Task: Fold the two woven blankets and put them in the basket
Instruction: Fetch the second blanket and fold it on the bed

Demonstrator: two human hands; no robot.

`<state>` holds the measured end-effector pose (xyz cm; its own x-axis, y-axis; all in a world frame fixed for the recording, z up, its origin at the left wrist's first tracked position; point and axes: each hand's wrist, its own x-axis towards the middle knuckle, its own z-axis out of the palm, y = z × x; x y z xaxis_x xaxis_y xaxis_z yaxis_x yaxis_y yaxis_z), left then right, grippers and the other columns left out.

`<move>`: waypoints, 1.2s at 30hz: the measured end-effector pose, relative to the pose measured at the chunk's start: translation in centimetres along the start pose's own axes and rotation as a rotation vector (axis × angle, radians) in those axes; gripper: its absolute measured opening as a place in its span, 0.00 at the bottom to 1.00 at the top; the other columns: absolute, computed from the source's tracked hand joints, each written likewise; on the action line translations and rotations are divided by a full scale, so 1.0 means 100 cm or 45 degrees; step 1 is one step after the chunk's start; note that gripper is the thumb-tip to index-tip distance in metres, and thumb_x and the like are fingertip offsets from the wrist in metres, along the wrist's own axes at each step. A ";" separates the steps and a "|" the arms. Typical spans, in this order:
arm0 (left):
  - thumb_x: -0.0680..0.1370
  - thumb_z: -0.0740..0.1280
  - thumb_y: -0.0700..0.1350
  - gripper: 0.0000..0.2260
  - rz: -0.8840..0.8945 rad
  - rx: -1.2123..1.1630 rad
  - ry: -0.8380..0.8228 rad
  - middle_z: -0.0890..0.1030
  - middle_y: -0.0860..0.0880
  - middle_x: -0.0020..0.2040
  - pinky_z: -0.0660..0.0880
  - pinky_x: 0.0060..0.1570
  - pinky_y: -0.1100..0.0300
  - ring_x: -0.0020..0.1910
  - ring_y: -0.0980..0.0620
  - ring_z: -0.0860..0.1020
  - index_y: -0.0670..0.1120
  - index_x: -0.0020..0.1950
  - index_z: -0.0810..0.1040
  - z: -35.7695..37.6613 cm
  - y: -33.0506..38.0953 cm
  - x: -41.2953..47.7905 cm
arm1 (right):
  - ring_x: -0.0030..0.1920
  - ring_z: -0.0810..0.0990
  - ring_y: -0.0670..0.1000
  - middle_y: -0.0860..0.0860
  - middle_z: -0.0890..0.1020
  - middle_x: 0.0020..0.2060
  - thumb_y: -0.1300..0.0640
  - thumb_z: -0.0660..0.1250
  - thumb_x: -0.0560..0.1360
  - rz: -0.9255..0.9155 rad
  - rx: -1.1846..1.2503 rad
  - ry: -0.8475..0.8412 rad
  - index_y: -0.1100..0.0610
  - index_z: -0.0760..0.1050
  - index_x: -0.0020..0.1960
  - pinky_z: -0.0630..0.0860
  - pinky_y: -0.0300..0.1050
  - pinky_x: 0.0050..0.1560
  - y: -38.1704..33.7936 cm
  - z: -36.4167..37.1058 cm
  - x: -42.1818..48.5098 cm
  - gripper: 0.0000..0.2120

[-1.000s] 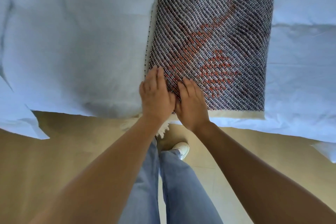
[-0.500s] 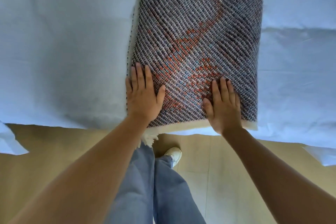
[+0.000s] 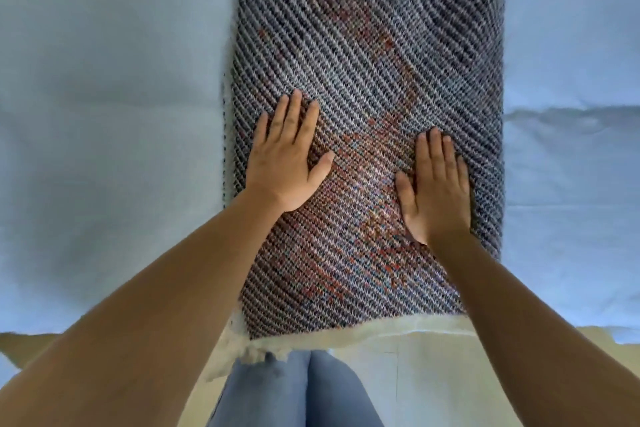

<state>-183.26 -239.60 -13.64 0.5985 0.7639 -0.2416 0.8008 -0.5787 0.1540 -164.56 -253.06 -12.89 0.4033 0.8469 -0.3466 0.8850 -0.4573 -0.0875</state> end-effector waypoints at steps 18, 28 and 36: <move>0.78 0.41 0.61 0.30 0.017 -0.010 0.123 0.44 0.45 0.77 0.36 0.69 0.50 0.75 0.47 0.43 0.49 0.76 0.42 -0.040 -0.043 0.177 | 0.74 0.37 0.52 0.51 0.41 0.76 0.39 0.36 0.77 -0.001 -0.103 0.097 0.48 0.36 0.74 0.35 0.51 0.71 -0.008 -0.066 0.186 0.29; 0.78 0.48 0.58 0.29 0.387 -0.016 0.225 0.54 0.46 0.76 0.38 0.69 0.47 0.75 0.49 0.48 0.45 0.76 0.49 -0.069 -0.022 0.228 | 0.75 0.47 0.57 0.57 0.53 0.75 0.42 0.43 0.77 -0.414 0.021 0.231 0.53 0.48 0.75 0.38 0.52 0.71 -0.039 -0.093 0.231 0.29; 0.75 0.50 0.64 0.32 0.178 0.015 0.281 0.71 0.41 0.66 0.52 0.68 0.40 0.67 0.41 0.67 0.42 0.67 0.68 -0.069 -0.046 0.263 | 0.76 0.45 0.55 0.55 0.52 0.76 0.36 0.39 0.74 0.052 -0.031 0.194 0.51 0.48 0.75 0.39 0.55 0.72 0.053 -0.093 0.267 0.34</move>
<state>-171.03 -214.92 -14.10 0.6946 0.7194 -0.0040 0.7107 -0.6853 0.1593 -146.97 -230.32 -13.92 0.4682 0.8599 -0.2033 0.8717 -0.4871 -0.0526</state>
